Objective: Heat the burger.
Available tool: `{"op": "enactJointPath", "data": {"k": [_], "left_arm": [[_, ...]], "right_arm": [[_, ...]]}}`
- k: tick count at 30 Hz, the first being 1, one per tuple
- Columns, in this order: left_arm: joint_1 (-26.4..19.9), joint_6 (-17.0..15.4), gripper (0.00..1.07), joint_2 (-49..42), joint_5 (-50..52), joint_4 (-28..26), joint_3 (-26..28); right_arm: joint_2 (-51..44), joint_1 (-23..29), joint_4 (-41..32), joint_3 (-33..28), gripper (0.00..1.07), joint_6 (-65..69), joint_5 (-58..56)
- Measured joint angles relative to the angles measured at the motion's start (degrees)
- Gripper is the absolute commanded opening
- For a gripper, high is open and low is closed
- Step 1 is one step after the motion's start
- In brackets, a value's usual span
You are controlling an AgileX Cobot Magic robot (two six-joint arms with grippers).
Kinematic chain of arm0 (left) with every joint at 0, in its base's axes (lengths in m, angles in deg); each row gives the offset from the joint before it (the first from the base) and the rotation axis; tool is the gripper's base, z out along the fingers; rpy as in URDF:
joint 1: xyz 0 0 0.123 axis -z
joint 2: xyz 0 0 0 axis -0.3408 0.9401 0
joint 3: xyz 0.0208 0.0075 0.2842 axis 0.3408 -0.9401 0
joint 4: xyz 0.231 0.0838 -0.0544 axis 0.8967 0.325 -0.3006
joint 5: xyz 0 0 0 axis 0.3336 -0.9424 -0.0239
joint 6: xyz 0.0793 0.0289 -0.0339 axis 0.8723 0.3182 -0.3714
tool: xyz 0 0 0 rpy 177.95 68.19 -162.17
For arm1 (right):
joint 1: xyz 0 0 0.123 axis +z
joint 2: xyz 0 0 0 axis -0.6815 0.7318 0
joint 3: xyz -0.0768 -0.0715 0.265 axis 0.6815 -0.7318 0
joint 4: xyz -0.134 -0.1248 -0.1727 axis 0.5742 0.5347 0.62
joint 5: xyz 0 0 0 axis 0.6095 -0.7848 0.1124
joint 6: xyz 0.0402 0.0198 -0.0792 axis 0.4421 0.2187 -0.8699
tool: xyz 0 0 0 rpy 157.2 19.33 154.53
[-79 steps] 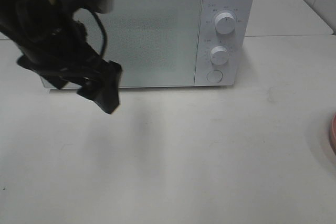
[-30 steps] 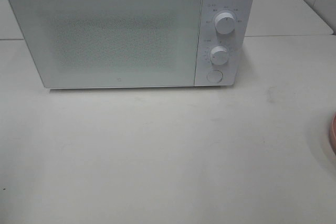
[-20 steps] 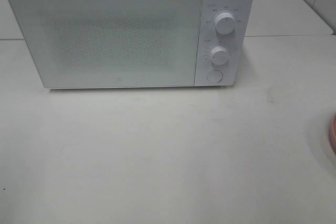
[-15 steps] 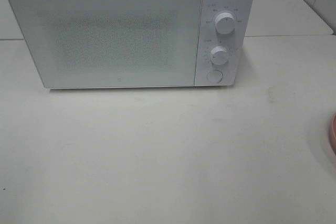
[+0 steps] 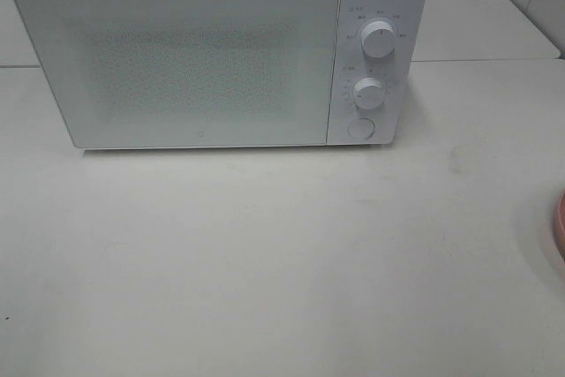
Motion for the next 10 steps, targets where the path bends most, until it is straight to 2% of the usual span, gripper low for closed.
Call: {"op": "enactJointPath", "data": {"k": [10], "left_arm": [[0.00, 0.00, 1.01, 0.00, 0.00, -0.06, 0.00]], "right_arm": [[0.00, 0.00, 0.00, 0.00, 0.76, 0.00, 0.00]]}}
